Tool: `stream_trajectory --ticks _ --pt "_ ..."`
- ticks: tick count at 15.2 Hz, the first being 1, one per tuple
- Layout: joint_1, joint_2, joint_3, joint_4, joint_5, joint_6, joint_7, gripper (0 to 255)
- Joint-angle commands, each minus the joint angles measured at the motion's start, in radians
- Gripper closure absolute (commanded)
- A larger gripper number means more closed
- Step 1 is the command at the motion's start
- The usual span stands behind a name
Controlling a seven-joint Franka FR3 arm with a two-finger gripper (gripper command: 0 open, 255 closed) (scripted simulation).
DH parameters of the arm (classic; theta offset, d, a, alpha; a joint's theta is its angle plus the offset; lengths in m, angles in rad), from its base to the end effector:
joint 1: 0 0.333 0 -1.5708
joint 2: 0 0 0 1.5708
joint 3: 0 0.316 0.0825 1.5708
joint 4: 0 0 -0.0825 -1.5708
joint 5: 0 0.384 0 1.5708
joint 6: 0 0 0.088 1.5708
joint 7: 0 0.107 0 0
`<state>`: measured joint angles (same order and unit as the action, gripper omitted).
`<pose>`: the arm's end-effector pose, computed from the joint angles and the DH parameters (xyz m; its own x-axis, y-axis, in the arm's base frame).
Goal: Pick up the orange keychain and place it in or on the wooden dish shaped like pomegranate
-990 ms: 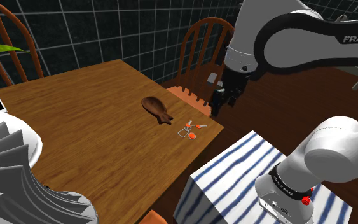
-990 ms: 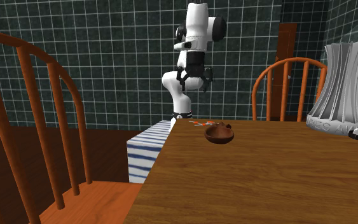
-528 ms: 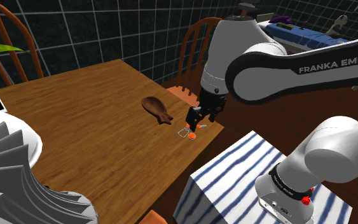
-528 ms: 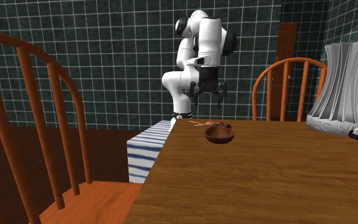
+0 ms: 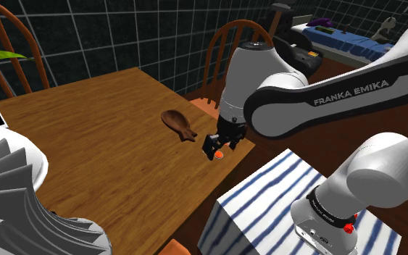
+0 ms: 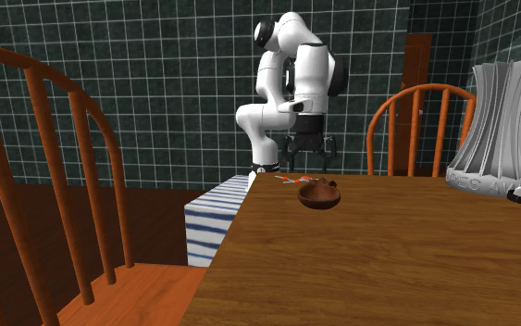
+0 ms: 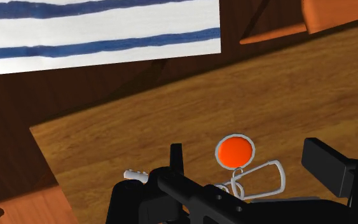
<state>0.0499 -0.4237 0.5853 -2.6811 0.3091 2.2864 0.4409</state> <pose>0.3161 0.2253 0.3450 0.9983 -0.0565 -0.0100 -0.0565 -0.9984 0.0045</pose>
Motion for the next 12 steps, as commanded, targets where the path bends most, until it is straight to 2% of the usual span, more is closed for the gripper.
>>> stream_trajectory --ticks 1,9,10,12 --pt "-0.005 0.028 0.012 -0.015 -0.002 0.043 0.003 0" --pt "-0.005 0.028 0.011 -0.015 -0.002 0.043 0.004 0" --pt "-0.005 0.028 0.011 -0.015 -0.002 0.043 0.004 255" --pt "-0.006 0.028 0.011 -0.015 -0.003 0.043 0.003 255"
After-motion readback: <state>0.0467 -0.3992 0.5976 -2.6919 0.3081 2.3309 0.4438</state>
